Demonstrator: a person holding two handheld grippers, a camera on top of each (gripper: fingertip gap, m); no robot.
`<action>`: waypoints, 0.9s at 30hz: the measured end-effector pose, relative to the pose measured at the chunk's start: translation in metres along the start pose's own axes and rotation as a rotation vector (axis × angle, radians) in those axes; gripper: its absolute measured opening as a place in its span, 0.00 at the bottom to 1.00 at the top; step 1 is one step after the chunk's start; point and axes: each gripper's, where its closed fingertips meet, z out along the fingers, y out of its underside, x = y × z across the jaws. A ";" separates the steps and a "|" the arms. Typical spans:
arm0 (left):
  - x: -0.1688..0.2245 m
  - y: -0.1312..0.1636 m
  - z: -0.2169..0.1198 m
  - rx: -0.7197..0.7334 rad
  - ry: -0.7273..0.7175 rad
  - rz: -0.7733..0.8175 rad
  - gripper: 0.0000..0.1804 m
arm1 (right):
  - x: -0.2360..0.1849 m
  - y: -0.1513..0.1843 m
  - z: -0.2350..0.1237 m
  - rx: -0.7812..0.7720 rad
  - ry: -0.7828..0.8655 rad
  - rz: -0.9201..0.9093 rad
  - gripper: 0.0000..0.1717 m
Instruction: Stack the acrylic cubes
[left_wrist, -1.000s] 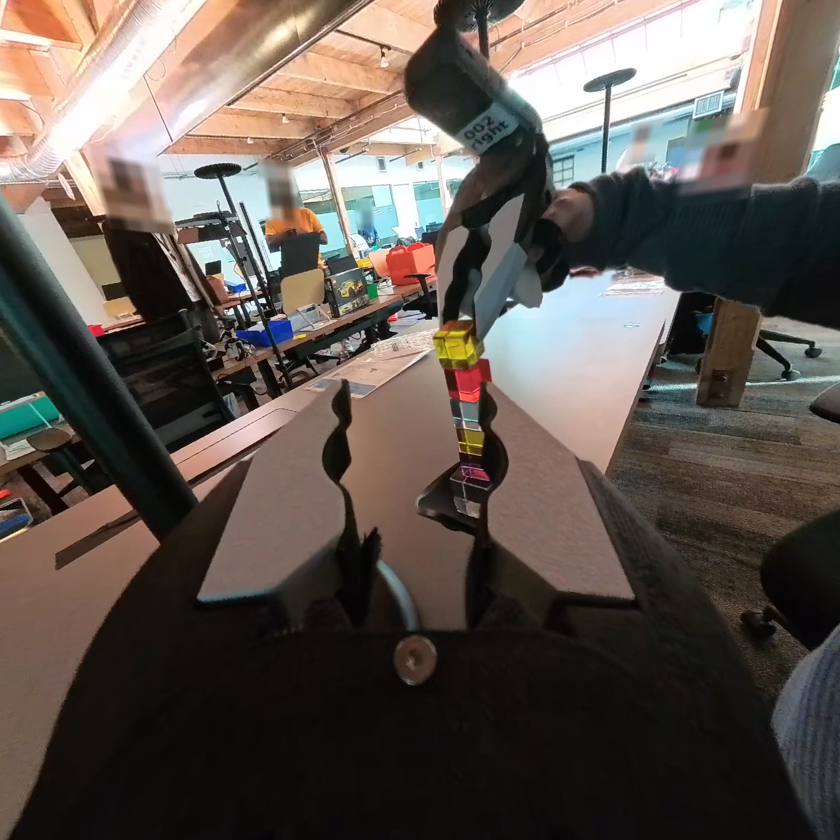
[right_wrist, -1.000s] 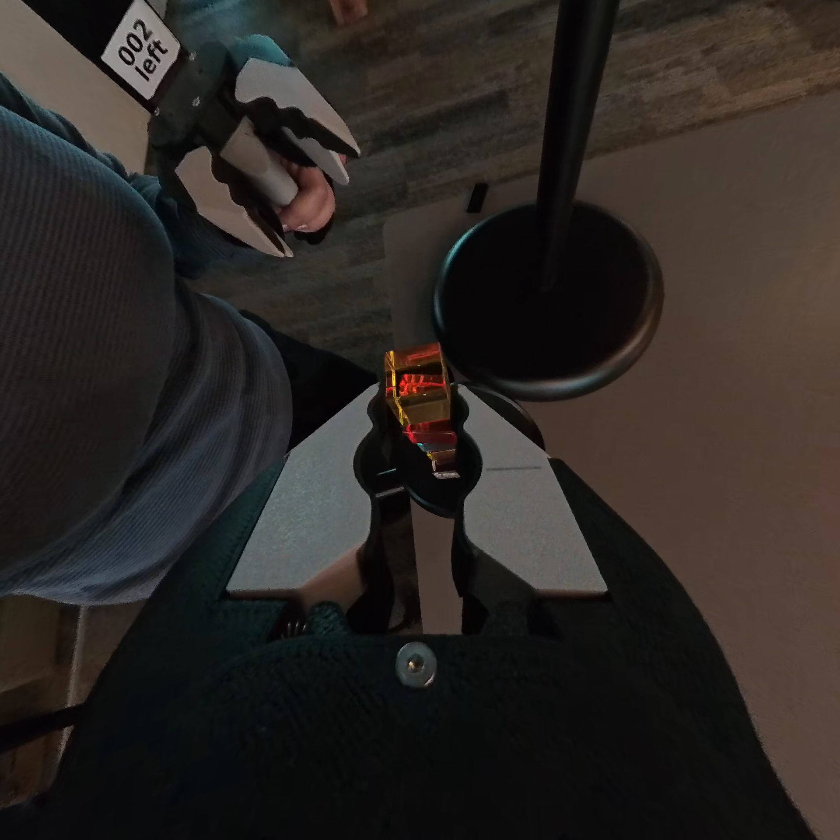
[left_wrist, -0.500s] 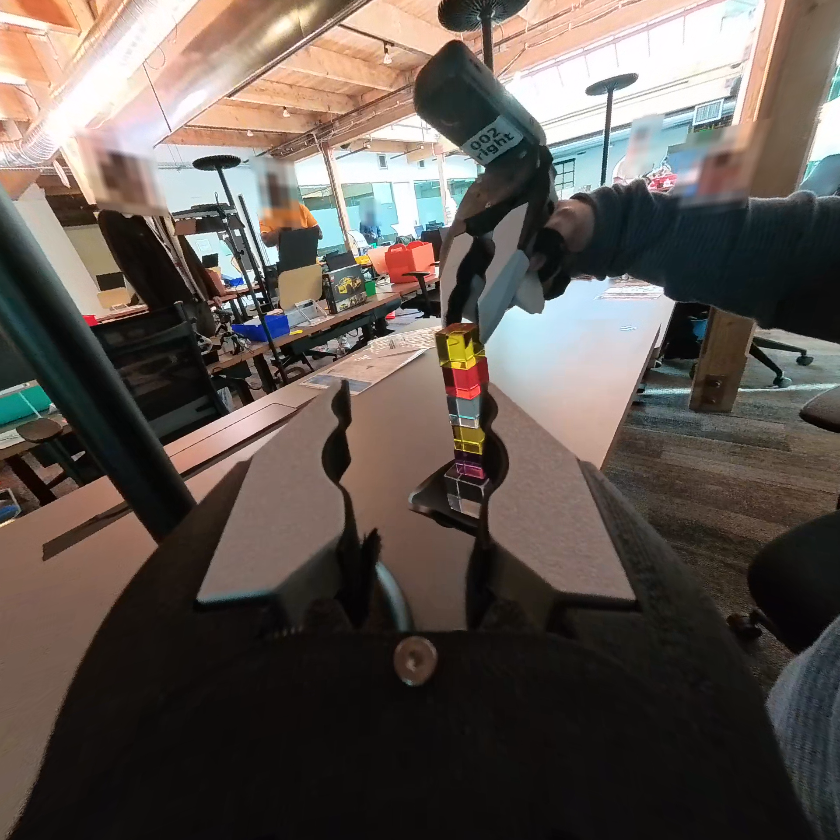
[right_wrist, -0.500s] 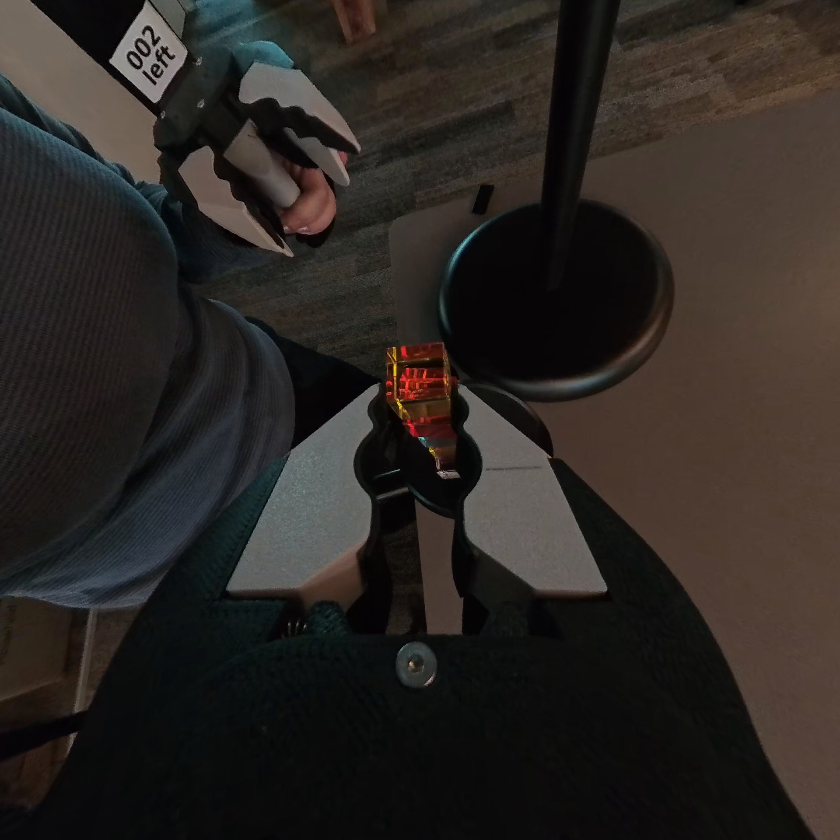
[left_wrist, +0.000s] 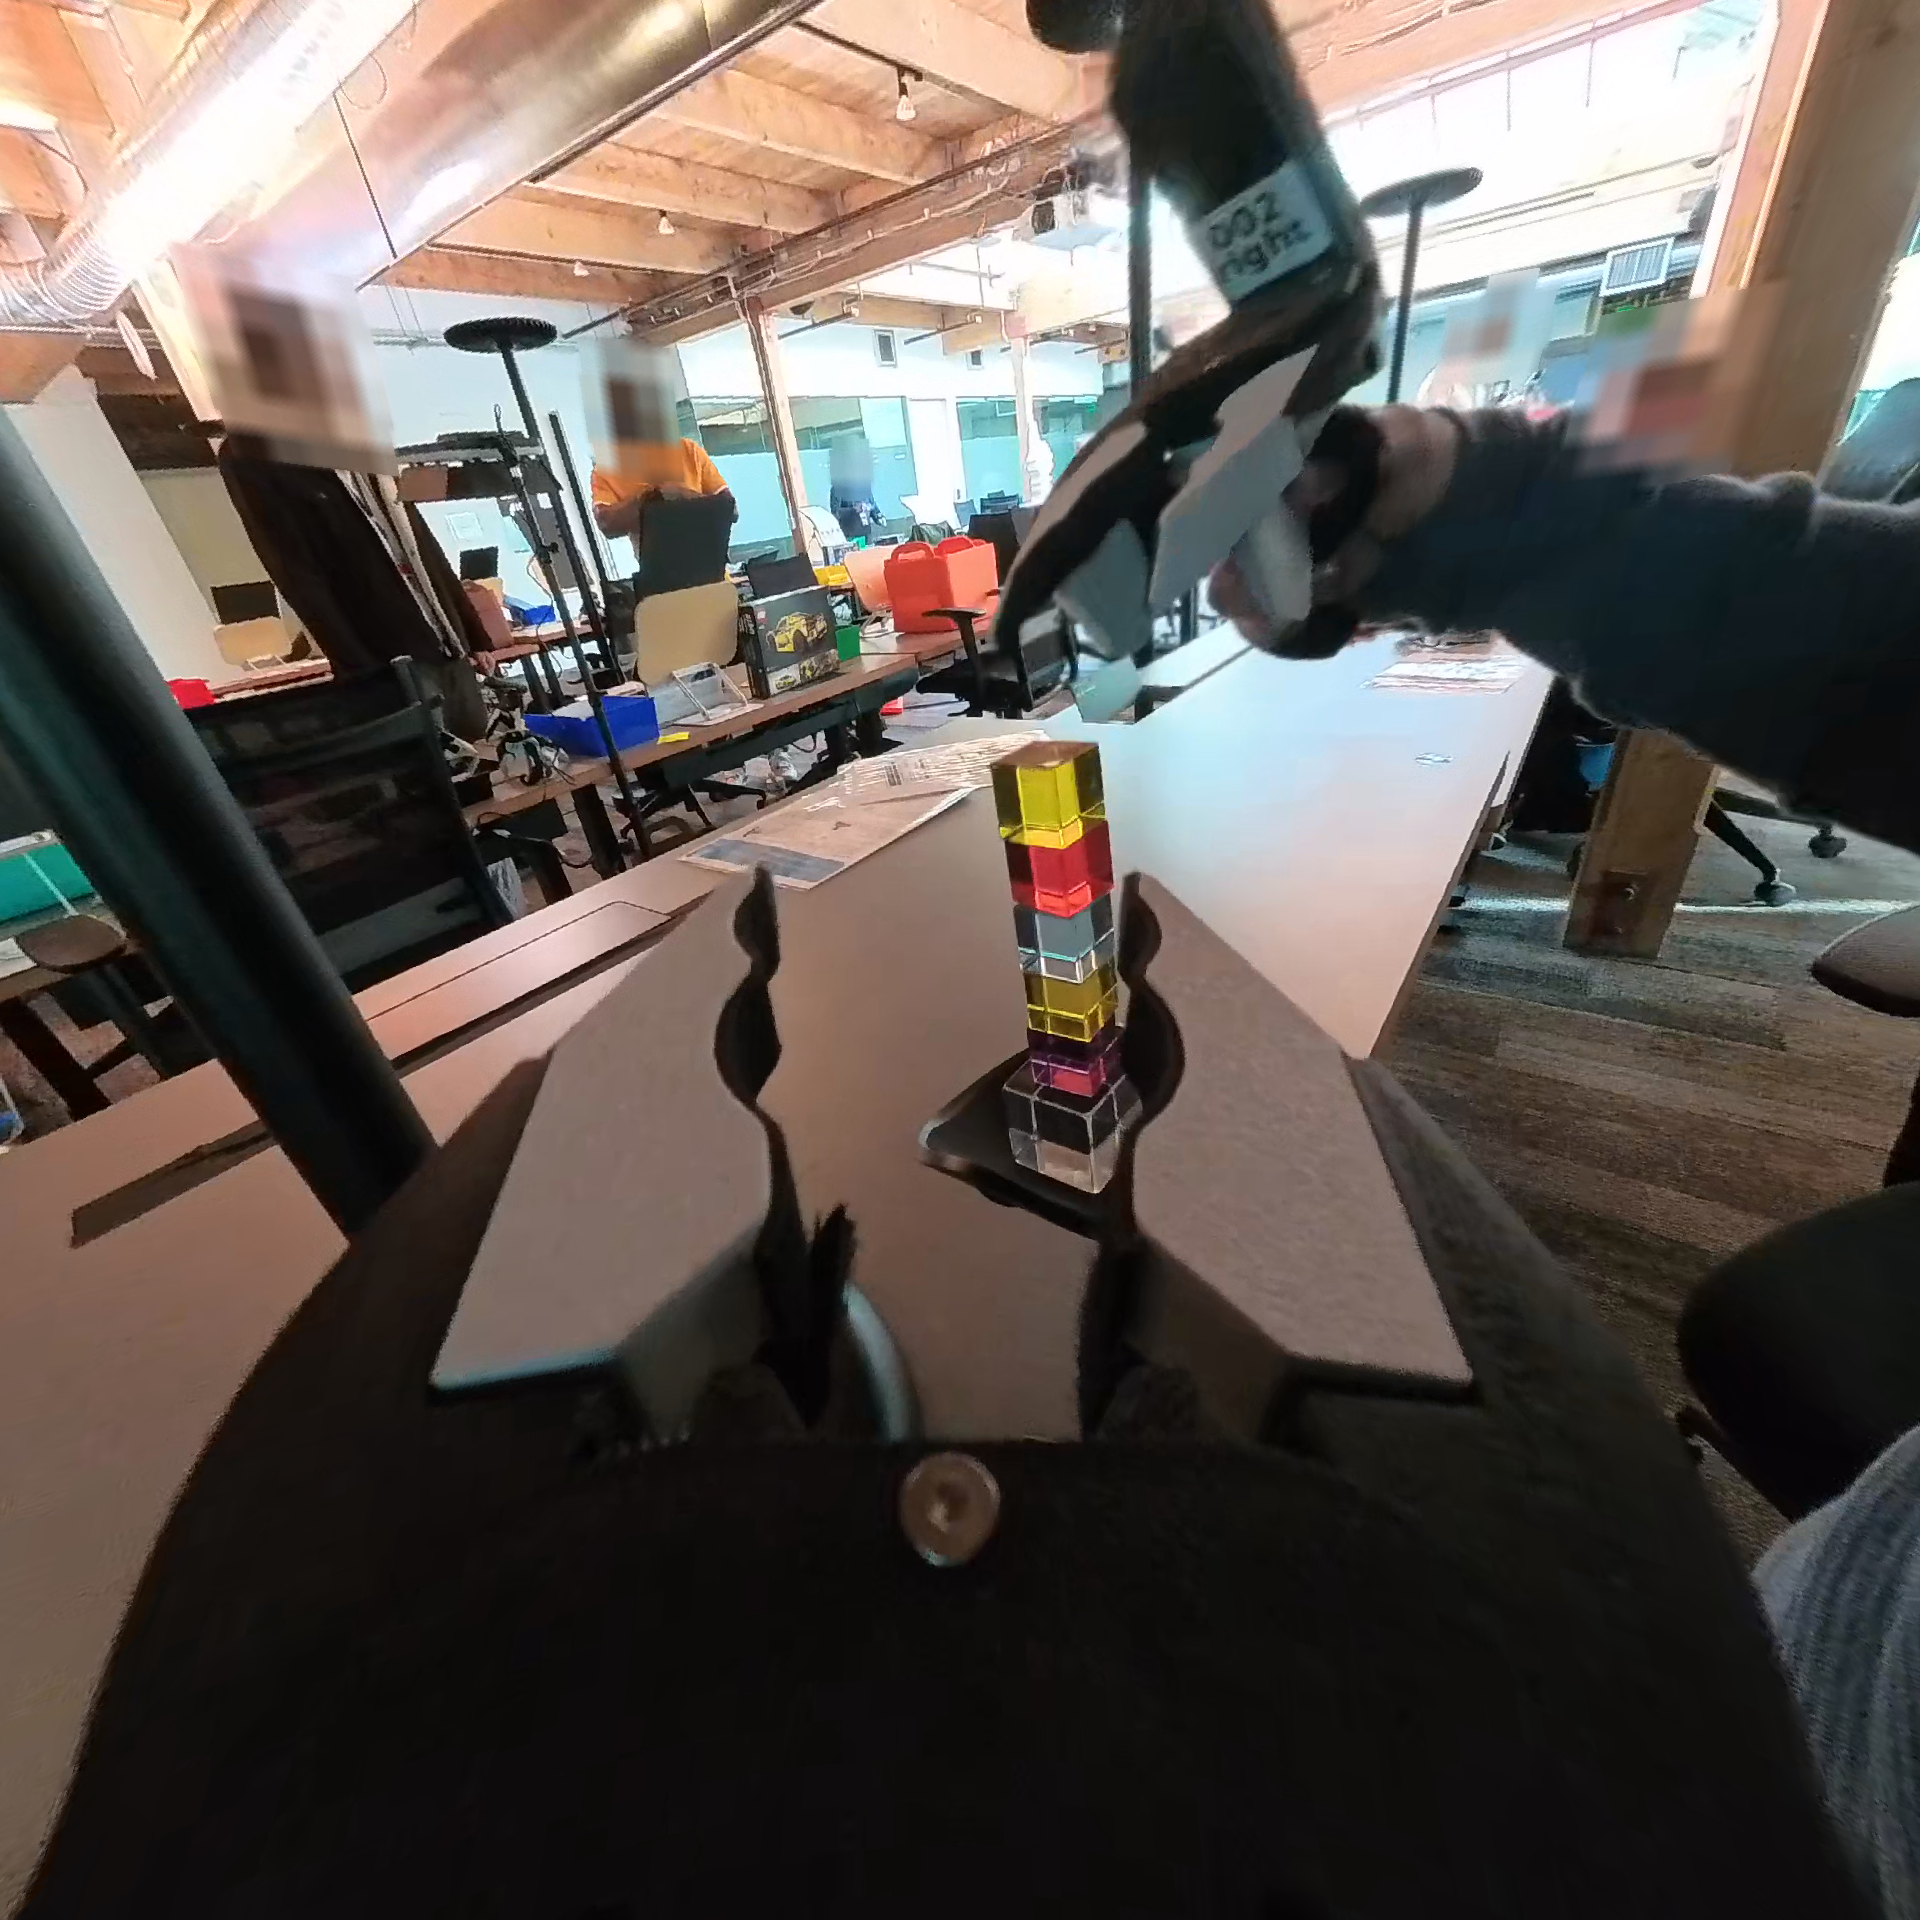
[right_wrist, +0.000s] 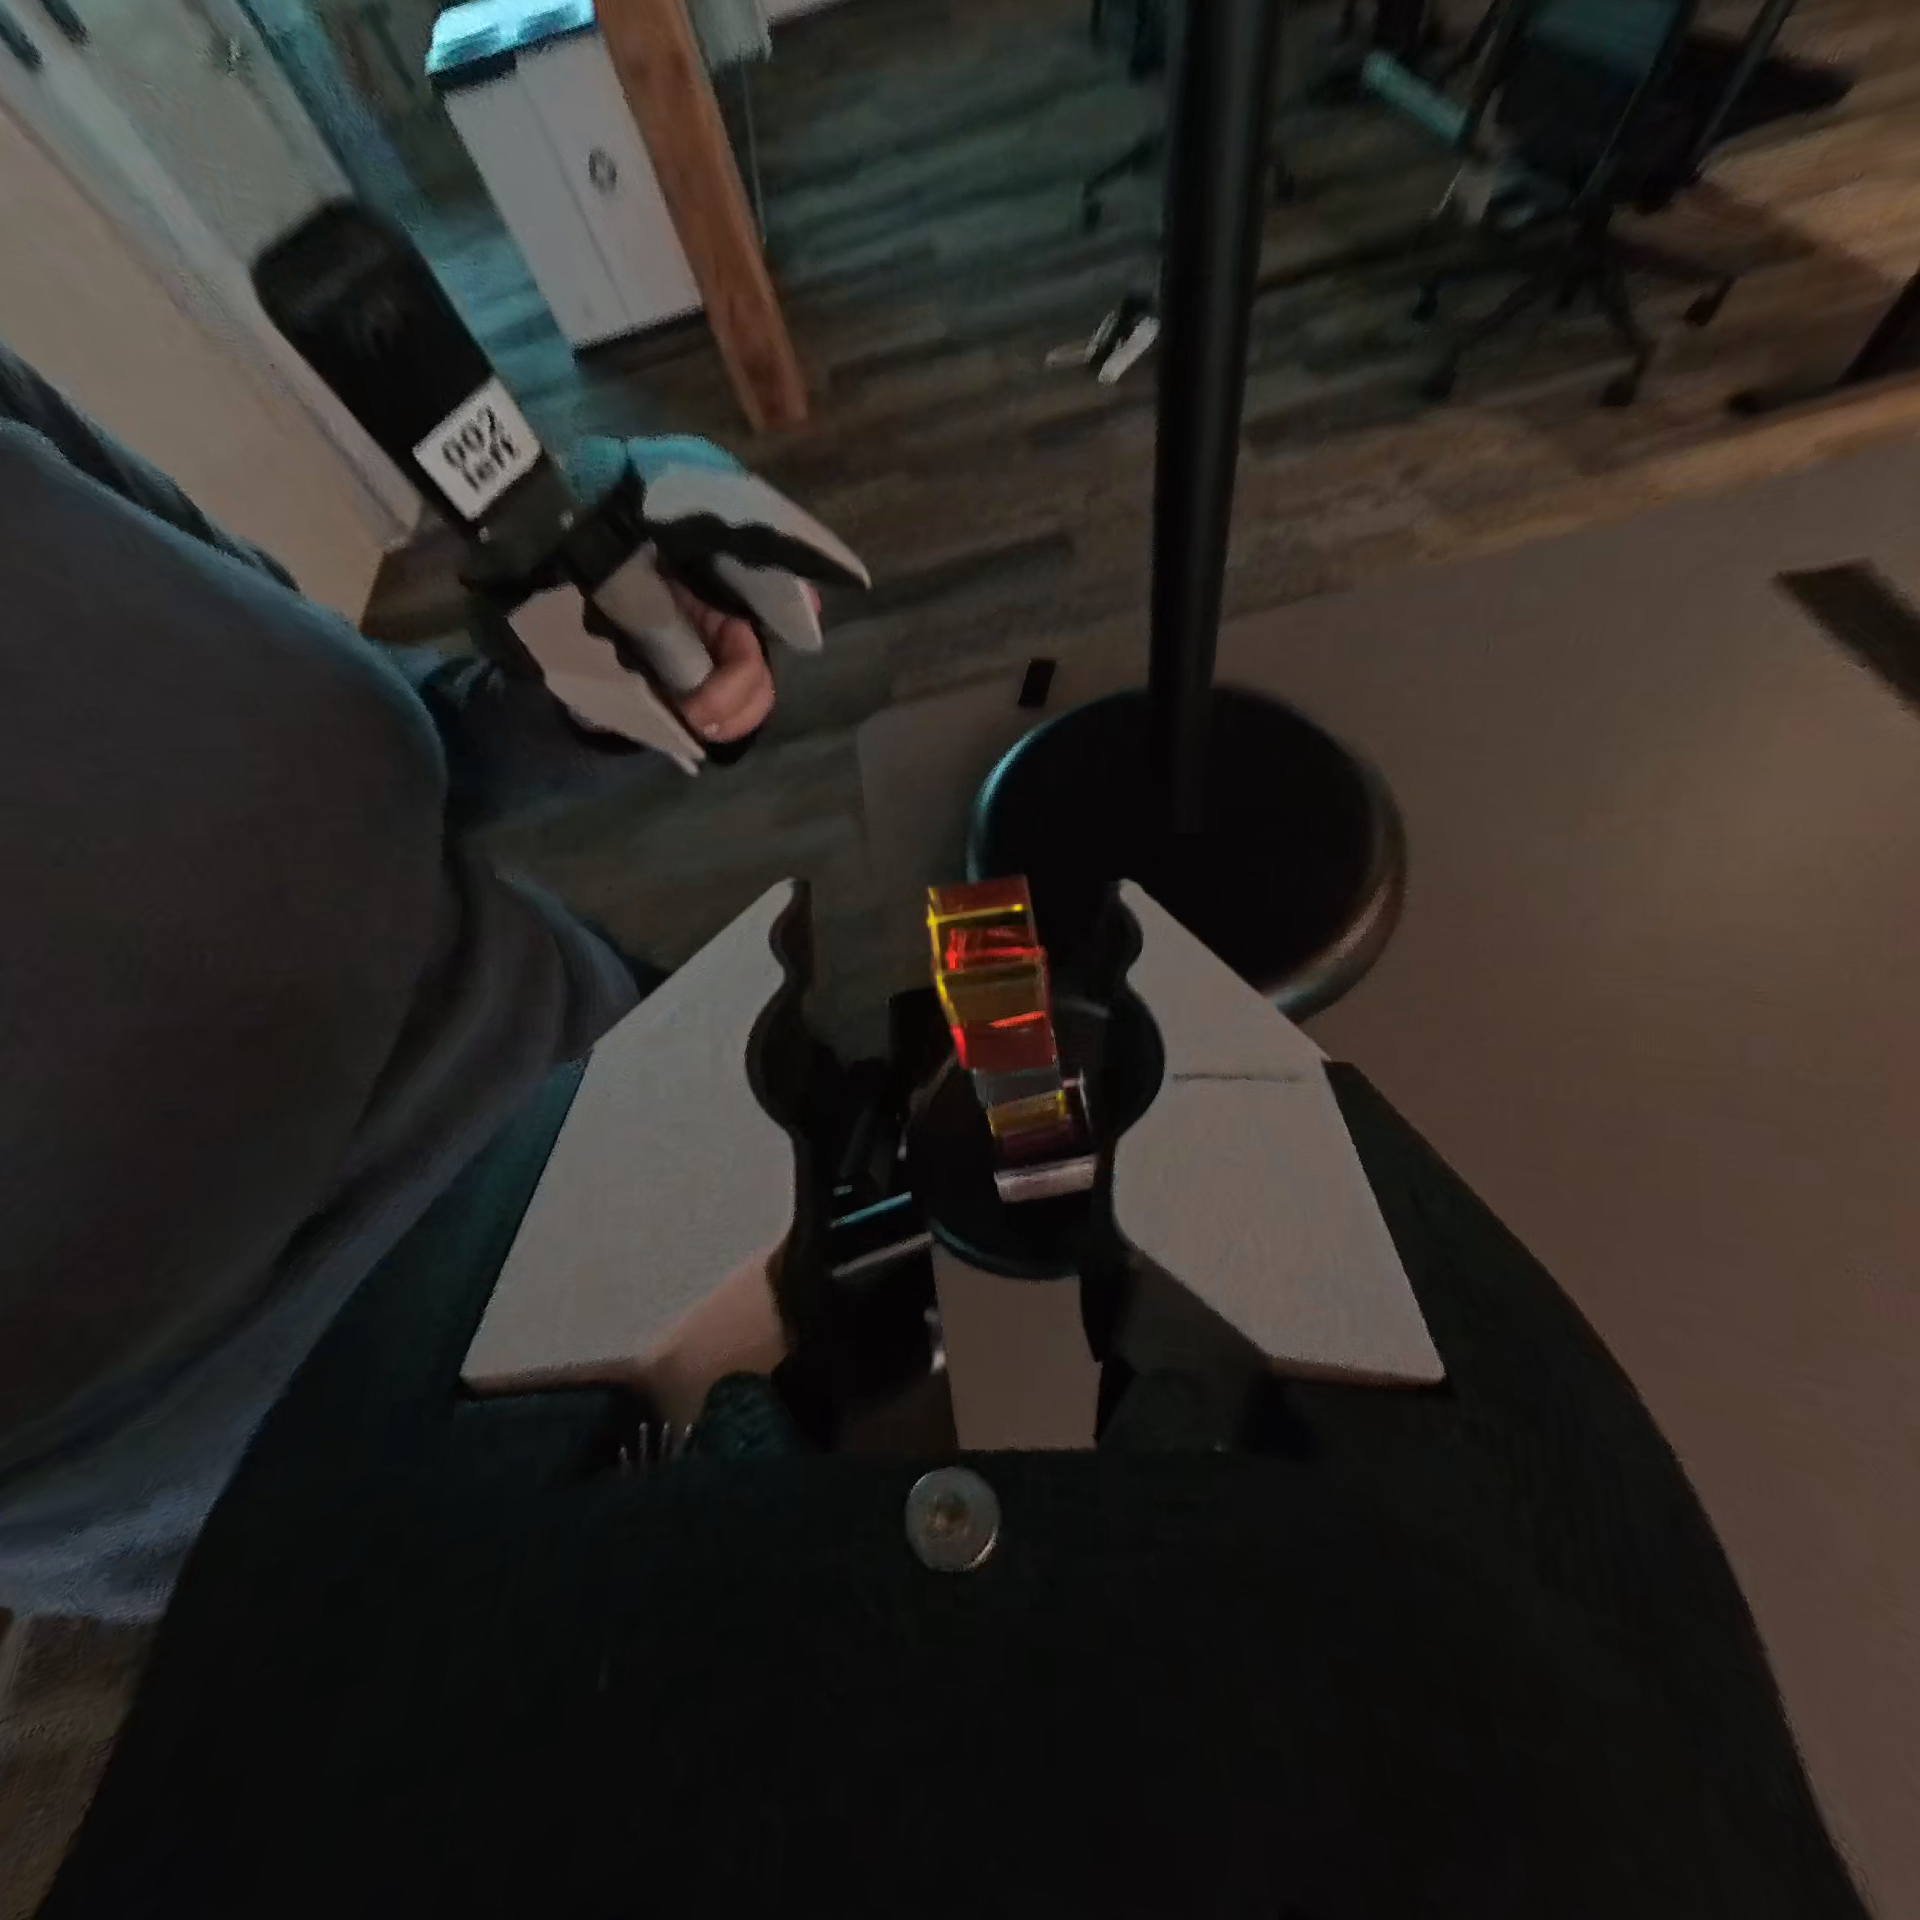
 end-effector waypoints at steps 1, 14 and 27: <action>0.000 0.000 0.000 -0.004 -0.001 -0.001 0.36 | -0.002 -0.005 -0.005 0.039 0.027 -0.012 0.32; -0.005 0.028 0.008 -0.185 0.002 -0.100 0.30 | -0.025 0.017 -0.012 0.354 0.672 -0.063 0.14; -0.017 0.066 0.019 -0.403 0.041 -0.170 0.12 | -0.044 0.053 0.022 0.355 1.008 -0.092 0.00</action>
